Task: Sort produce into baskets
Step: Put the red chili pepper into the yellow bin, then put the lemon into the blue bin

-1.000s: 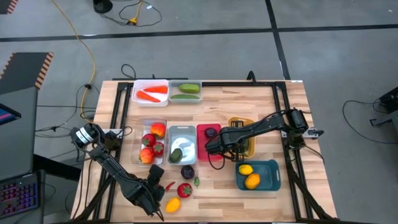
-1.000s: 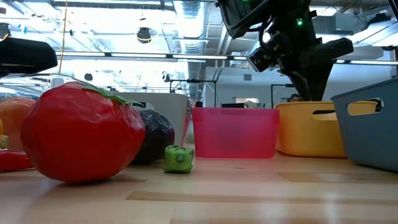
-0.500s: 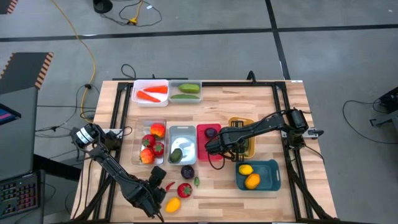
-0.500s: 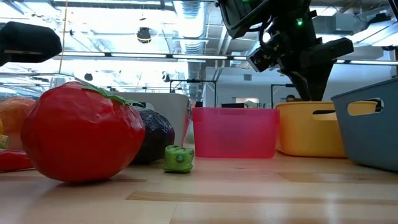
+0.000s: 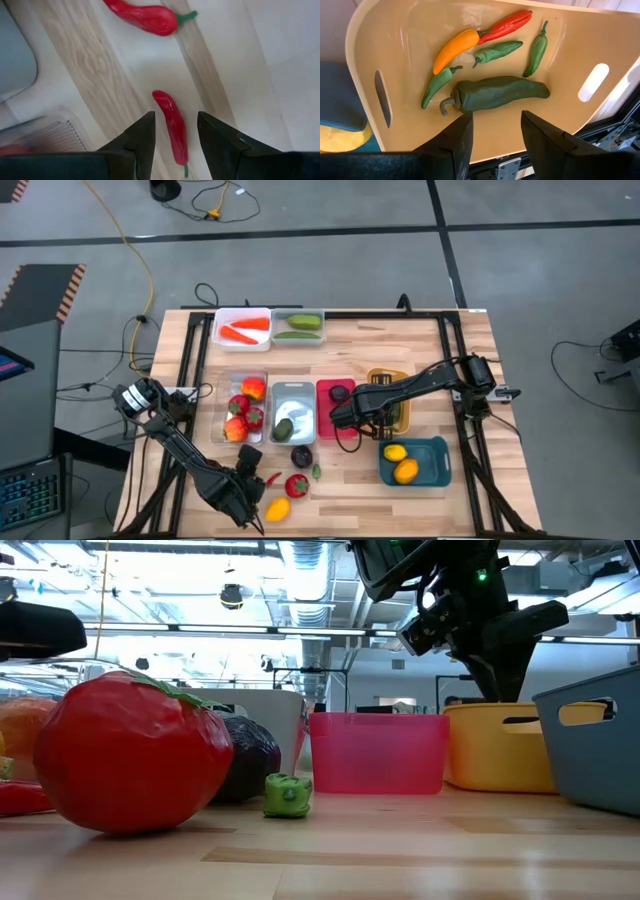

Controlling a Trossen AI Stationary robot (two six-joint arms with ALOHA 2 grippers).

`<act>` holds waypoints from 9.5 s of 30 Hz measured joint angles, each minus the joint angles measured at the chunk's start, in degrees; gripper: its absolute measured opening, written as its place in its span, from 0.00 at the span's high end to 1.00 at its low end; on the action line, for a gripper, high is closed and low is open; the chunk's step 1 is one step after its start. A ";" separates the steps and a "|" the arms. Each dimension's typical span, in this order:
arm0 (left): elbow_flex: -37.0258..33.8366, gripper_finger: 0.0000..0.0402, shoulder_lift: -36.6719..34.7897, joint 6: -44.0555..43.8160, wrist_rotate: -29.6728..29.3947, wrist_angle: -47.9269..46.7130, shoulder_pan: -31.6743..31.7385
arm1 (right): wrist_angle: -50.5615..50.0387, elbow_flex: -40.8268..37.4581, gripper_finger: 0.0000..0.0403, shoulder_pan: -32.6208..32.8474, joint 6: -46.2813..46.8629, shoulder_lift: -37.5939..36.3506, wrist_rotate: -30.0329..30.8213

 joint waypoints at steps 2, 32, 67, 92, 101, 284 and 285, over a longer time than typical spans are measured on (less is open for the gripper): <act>-0.30 0.66 -0.06 0.34 0.38 0.13 0.02 | 0.00 0.00 0.52 0.02 0.00 -0.02 0.00; 1.07 1.00 0.04 1.42 1.86 0.91 0.17 | -0.72 0.00 0.52 0.00 -0.02 0.00 0.00; 17.04 1.00 0.04 53.71 -8.20 28.62 25.87 | 4.91 0.55 0.52 9.97 16.17 -23.43 1.90; 19.09 0.75 16.13 36.92 8.81 70.51 44.22 | 10.17 0.52 0.52 11.21 16.44 -24.78 1.86; 19.08 0.62 5.22 41.23 9.33 49.35 43.41 | 12.74 0.52 0.52 11.21 16.46 -24.78 1.78; 12.25 0.46 -17.75 -24.15 -15.26 4.61 9.46 | 42.21 0.46 0.32 8.41 7.39 -16.85 -4.48; 12.25 0.46 -17.75 -23.36 -15.28 4.74 9.79 | 42.34 0.46 0.30 8.13 7.39 -16.70 -4.57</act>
